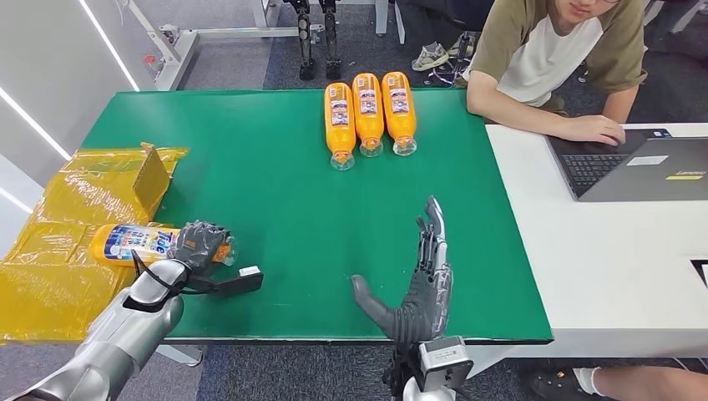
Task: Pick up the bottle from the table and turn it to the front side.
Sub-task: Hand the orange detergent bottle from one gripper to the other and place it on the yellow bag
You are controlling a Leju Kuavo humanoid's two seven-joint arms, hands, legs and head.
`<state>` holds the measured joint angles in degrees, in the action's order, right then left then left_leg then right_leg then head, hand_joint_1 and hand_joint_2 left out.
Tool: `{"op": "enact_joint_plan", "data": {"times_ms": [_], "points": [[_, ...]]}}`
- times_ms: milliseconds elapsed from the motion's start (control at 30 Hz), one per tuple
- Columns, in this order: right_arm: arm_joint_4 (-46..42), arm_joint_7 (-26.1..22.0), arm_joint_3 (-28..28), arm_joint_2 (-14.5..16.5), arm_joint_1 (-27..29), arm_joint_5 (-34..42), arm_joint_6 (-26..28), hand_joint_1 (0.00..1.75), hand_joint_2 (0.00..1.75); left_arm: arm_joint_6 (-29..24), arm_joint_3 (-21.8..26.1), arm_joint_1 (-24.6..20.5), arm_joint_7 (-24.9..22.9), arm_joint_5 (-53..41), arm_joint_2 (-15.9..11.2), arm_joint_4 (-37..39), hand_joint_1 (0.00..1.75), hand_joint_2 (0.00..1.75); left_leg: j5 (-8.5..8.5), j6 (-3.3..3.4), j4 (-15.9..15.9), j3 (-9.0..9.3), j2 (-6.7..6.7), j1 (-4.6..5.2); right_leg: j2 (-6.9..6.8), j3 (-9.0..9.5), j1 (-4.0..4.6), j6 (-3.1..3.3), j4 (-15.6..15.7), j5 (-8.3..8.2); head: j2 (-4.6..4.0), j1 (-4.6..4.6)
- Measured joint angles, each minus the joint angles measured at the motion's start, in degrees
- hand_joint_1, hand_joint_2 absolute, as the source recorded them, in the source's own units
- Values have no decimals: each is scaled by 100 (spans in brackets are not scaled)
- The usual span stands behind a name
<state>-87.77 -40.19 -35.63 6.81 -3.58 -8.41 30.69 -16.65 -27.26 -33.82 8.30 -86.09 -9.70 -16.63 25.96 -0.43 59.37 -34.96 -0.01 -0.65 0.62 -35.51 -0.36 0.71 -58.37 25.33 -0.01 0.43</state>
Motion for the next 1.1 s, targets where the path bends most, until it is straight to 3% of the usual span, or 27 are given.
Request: {"op": "enact_joint_plan", "data": {"times_ms": [133,300,500,567,700,767,933,1100], "points": [[66,0,-2,9,-11,-3,-7,0,175,-113,178,54,67,401,111,2,0,175,0,0,0,2,-3,0,-5,4,0,0,0,0,1,0],[134,0,-8,10,-31,-2,45,0,175,-156,455,71,483,767,208,1,0,175,-1,0,0,3,-5,0,-8,6,0,0,-1,0,1,1],[213,0,-9,10,-41,2,76,0,175,123,787,73,950,1092,256,0,0,175,-1,0,0,4,-4,0,-7,5,0,0,-1,0,1,0],[230,0,-9,10,-42,10,84,0,175,287,906,88,1302,1378,268,0,0,175,-1,0,0,3,-4,0,-7,5,0,0,-1,0,1,1],[255,0,0,9,-34,86,95,0,175,986,1442,257,2601,2586,283,-75,0,175,0,0,0,4,-1,0,-1,4,0,0,-1,0,1,1],[252,0,11,5,-13,102,120,0,175,1342,1730,408,2991,3114,279,-206,0,175,0,-1,0,6,2,0,3,4,0,0,0,1,0,0],[198,0,68,-10,91,77,144,0,175,2172,2011,1013,3179,4752,136,-1110,0,175,0,-1,-1,5,6,-1,6,-2,1,3,0,3,1,1],[118,0,194,-12,214,-44,8,0,175,2305,1811,1553,3199,6583,-329,-2590,0,175,0,-1,-1,2,3,-3,4,-5,3,4,-1,4,1,1]]}}
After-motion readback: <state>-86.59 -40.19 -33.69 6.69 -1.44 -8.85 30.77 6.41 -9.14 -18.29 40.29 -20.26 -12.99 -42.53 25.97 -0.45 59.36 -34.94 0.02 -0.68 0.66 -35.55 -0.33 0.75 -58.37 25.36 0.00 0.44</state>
